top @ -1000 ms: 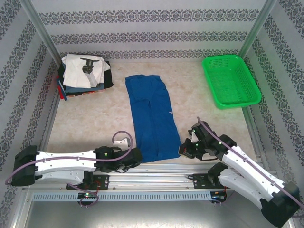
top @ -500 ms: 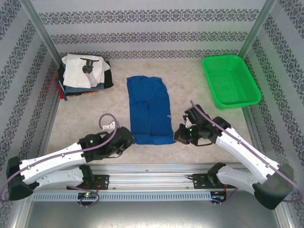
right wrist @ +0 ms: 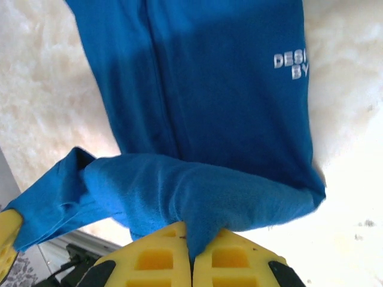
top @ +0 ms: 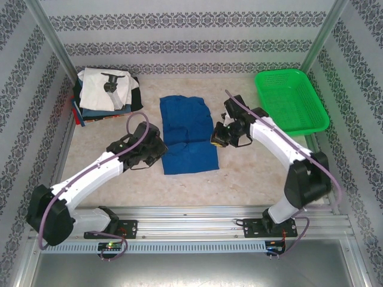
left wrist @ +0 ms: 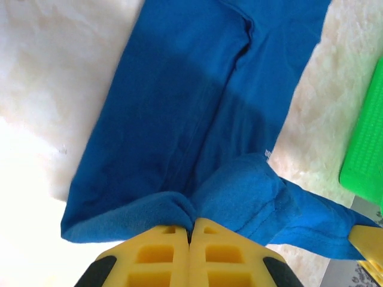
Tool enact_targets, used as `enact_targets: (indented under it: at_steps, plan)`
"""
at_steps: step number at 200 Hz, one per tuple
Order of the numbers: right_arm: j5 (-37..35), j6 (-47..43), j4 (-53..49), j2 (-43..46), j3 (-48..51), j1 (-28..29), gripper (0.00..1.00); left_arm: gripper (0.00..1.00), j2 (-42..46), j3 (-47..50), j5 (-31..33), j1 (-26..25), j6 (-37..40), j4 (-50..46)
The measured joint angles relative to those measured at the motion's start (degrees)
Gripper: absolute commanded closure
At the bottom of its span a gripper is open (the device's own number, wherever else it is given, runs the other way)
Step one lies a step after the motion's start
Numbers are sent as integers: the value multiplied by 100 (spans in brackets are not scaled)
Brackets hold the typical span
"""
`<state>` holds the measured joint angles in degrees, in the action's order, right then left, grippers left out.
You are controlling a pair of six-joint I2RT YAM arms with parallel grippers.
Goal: Fold and stack the t-shirts
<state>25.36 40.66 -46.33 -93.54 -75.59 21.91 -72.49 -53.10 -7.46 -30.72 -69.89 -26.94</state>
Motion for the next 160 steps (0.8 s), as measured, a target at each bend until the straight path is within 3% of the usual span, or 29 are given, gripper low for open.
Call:
enact_targets:
  at_steps: [56,79,118,129,160]
  plan:
    - [98,-297,42,-1502,-925,-297,99,100,-1362,-498,-901,671,540,535]
    - [111,-361,50,-1950,-1246,-382,87,100,-1926,-741,-1130,839,726,636]
    - [219,-393,146,-2658,-1797,-560,63,62,-2680,-931,-1480,1143,909,1023]
    - [321,-306,299,-2765,-1858,-654,56,57,-2765,-1029,-1523,1217,938,1040]
    - [632,-140,529,-2796,-2297,-984,50,45,-2826,-1860,-1547,1320,997,1126]
